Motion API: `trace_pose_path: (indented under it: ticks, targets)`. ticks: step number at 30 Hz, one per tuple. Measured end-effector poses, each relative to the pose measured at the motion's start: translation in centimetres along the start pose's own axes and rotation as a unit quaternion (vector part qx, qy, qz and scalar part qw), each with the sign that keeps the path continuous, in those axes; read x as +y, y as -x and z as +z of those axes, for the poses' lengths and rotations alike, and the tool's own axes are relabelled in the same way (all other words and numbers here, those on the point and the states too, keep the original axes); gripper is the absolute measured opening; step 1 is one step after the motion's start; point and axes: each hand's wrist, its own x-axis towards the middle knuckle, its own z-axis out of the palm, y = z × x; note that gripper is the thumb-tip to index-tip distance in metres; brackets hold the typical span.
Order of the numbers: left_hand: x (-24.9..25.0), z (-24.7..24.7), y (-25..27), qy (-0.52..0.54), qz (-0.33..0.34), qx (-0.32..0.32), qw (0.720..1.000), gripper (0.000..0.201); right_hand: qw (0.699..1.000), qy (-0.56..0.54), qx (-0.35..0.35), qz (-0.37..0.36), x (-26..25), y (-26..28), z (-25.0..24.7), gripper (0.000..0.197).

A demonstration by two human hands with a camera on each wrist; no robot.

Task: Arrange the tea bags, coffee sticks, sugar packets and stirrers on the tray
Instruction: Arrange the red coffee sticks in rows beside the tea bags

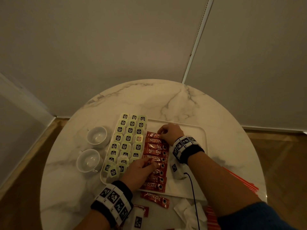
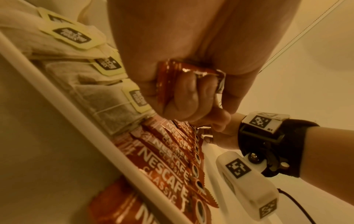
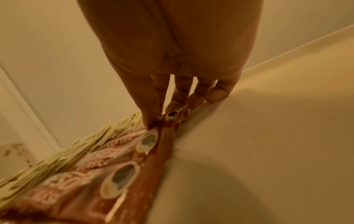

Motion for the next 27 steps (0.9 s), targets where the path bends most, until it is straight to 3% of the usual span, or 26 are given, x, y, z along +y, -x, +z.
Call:
trace_pose_path:
  ticks: [5,9,13,17,20,23,27]
  targets:
    - [0.0,-0.1,0.0,0.026,-0.014,-0.016,0.999,0.019,1.000,-0.011,0.000,-0.005,0.2,-0.2,0.0,0.013]
    - [0.3,0.0,0.0,0.033,-0.019,-0.010,0.999,0.007,0.999,-0.040,-0.001,-0.018,0.6,-0.3,0.0,0.011]
    - [1.3,-0.1,0.3,0.069,-0.019,0.005,0.997,0.018,0.996,-0.079,0.042,-0.016,0.8,0.0,-0.4,0.017]
    - [2.5,-0.2,0.5,0.118,0.022,0.036,0.992,0.036,0.988,-0.137,0.071,-0.025,0.4,1.5,-1.8,0.017]
    - [3.2,-0.2,0.3,0.123,0.080,0.074,0.986,0.038,0.972,-0.229,0.016,-0.053,-0.8,4.0,-3.0,0.010]
    - [3.9,0.0,0.0,0.096,0.137,0.102,0.981,0.032,0.948,-0.296,-0.082,-0.085,-2.3,7.1,-4.0,0.008]
    - [5.1,0.8,-0.4,0.151,0.138,0.097,0.974,0.033,0.921,-0.329,-0.173,-0.118,-3.1,9.3,-4.0,0.015]
